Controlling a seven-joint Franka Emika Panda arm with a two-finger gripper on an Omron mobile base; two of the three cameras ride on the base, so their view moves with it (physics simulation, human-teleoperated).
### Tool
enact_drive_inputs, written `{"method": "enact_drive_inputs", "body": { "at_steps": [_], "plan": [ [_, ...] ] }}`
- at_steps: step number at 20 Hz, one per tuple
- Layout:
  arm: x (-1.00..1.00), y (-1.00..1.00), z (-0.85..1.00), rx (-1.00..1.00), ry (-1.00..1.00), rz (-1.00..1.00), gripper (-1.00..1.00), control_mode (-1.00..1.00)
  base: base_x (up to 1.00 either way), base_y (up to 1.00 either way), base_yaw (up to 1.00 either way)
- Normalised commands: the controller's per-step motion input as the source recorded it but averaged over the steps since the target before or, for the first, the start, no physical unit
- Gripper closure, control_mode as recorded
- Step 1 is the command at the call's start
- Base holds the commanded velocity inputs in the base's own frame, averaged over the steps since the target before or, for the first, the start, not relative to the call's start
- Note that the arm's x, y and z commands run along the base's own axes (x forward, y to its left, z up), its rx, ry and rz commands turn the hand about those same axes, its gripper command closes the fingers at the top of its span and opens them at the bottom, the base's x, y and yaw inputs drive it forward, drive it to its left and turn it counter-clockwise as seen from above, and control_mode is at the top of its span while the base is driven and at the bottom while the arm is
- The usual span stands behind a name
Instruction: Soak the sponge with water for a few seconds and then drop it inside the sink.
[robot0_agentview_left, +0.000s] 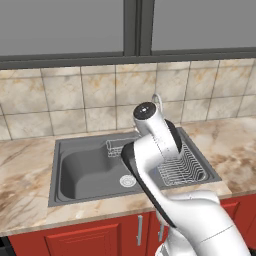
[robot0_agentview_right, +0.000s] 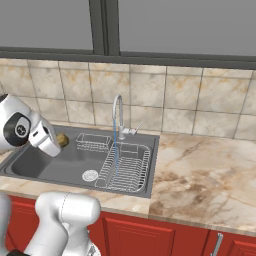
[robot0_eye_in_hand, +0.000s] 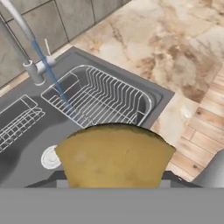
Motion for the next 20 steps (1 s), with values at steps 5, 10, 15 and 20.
{"method": "enact_drive_inputs", "body": {
  "at_steps": [5, 10, 15, 20],
  "plan": [
    [0.25, -0.25, -0.07, 0.00, 0.00, -0.06, 1.00, -1.00, 0.00, 0.00, 0.00],
    [0.31, -0.23, -0.01, 0.00, 0.00, -0.10, 1.00, -1.00, 0.00, 0.00, 0.00],
    [0.34, -0.23, 0.00, 0.00, 0.00, -0.12, 1.00, -1.00, 0.00, 0.00, 0.00],
    [0.27, -0.14, 0.00, 0.00, 0.00, -0.12, 1.00, -1.00, 0.00, 0.00, 0.00]
  ]
}}
